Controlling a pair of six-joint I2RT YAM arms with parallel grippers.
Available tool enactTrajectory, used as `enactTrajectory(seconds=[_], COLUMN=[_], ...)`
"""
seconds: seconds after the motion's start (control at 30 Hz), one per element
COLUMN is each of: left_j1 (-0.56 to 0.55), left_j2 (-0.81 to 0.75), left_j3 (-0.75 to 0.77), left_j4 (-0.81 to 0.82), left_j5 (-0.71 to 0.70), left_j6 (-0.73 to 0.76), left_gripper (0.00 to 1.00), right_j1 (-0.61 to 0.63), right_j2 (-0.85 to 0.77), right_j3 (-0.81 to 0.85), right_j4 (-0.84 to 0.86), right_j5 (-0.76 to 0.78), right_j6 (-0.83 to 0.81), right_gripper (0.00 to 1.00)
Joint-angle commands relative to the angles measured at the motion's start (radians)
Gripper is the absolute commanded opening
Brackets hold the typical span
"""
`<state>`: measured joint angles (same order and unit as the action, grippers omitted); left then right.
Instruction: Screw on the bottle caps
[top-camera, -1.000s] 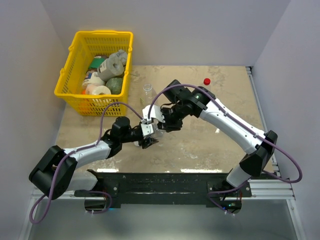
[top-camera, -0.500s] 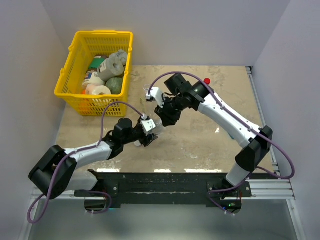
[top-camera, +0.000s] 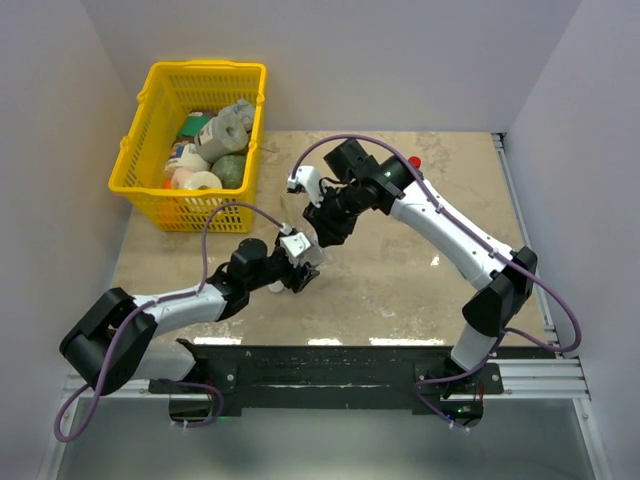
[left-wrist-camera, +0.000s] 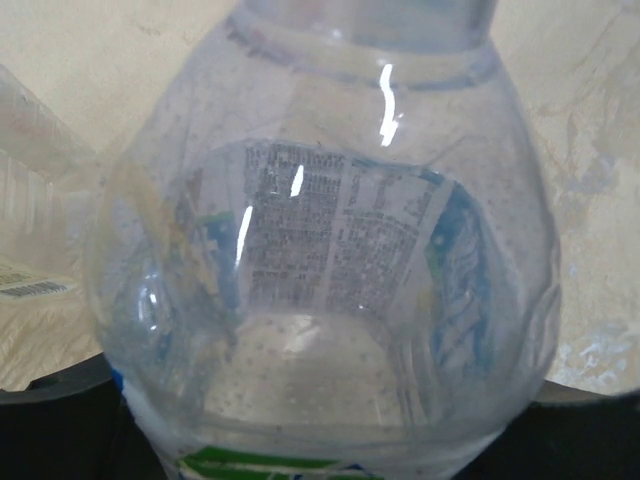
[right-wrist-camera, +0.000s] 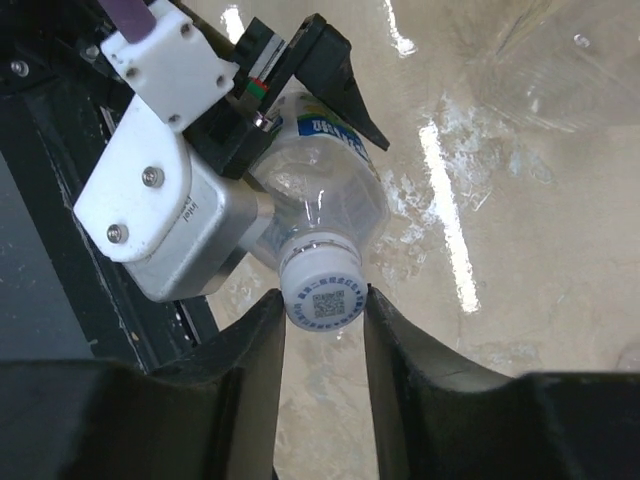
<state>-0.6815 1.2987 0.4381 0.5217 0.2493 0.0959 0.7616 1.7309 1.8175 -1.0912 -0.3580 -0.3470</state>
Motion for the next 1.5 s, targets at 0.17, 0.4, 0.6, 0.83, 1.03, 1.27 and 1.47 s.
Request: enactTrajectory(seconds=[0.17, 0.4, 0.6, 0.83, 1.03, 1.27, 1.47], left_j1=[0.000, 0.005, 0.060, 0.085, 0.077, 0.074, 0.073], left_j2=[-0.004, 0.022, -0.002, -0.058, -0.062, -0.065, -0.052], left_j3=[-0.099, -0.078, -0.076, -0.007, 0.096, 0.128, 0.152], left_j4=[0.609, 0.643, 0.532, 0.166, -0.092, -0.157, -0.152], left_j5=[-0.035, 0.034, 0.284, 0.527, 0.596, 0.608, 0.613], left_j6=[-0.269, -0.217, -0.104, 0.149, 0.323, 0.372, 0.367], left_gripper=[0.00, 0.00, 0.00, 0.00, 0.00, 0.00, 0.00], right_j1=[0.024, -0.005, -0.030, -0.028, 0.030, 0.074, 0.107], right_j2=[-0.008, -0.157, -0.432, -0.369, -0.308, -0.294, -0.291], right_j3=[0.216, 0.109, -0.139, -0.057, -0.009, 0.008, -0.010], right_j4=[-0.151, -0.173, 0.140, 0.027, -0.174, -0.323, -0.323], right_j5=[0.079, 0.134, 0.074, -0.155, -0.213, -0.236, -0.234], right_j6=[-0.043, -0.136, -0.394, -0.777, -1.162, -1.374, -1.412], right_gripper=[0.99, 0.99, 0.99, 0.82, 0.78, 0.72, 0.65])
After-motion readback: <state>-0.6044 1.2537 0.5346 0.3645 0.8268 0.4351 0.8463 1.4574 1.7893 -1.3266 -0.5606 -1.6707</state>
